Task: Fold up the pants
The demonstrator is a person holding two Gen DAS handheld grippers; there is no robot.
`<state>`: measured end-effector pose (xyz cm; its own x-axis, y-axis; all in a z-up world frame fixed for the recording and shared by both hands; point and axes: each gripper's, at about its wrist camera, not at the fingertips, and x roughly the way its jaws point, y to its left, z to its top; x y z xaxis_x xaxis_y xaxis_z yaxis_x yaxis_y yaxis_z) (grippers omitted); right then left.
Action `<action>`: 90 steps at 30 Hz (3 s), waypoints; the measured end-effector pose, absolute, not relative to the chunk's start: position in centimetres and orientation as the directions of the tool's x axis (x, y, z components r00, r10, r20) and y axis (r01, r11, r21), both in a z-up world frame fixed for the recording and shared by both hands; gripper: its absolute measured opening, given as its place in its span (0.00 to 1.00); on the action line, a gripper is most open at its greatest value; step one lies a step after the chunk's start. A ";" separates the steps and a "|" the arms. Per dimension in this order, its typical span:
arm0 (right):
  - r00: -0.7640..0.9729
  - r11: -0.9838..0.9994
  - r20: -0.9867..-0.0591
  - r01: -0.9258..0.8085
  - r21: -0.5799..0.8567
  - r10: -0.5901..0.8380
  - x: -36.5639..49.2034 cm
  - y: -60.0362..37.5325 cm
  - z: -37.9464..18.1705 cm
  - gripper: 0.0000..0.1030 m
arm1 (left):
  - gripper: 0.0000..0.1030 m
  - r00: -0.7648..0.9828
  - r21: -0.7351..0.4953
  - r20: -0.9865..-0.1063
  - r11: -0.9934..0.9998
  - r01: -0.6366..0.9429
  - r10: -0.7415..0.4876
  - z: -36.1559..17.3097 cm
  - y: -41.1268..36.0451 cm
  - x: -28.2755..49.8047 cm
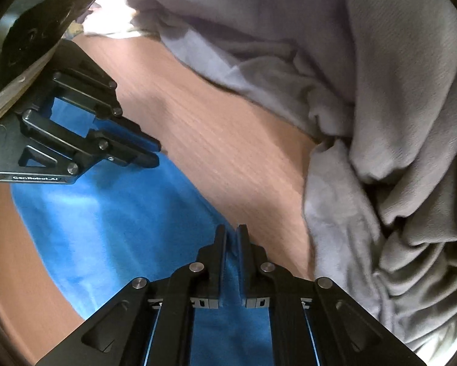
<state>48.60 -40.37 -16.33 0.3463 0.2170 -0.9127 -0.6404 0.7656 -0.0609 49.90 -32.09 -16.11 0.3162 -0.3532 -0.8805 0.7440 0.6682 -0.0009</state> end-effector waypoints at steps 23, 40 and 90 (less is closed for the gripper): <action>0.661 0.926 -0.743 0.335 0.174 -0.099 32.6 -54.5 -12.9 0.47 | 0.62 0.606 0.078 -0.776 0.925 0.371 -0.178 -12.3 -26.1 34.6; 0.675 0.829 -0.738 0.405 0.386 0.013 34.1 -57.6 -17.5 0.47 | 0.64 0.654 0.192 -0.751 0.918 0.346 -0.089 -14.4 -28.9 35.7; 0.759 0.998 -0.651 -0.012 -0.060 -0.030 22.7 -38.5 -7.6 0.50 | 0.75 0.699 0.071 -0.715 0.995 0.074 0.000 -10.4 -13.4 22.1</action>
<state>22.70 -38.52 -7.63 0.7587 -0.0299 -0.6508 -0.0117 0.9982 -0.0595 22.08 -13.37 -10.45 0.6994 -0.0005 -0.7147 0.0735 0.9947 0.0713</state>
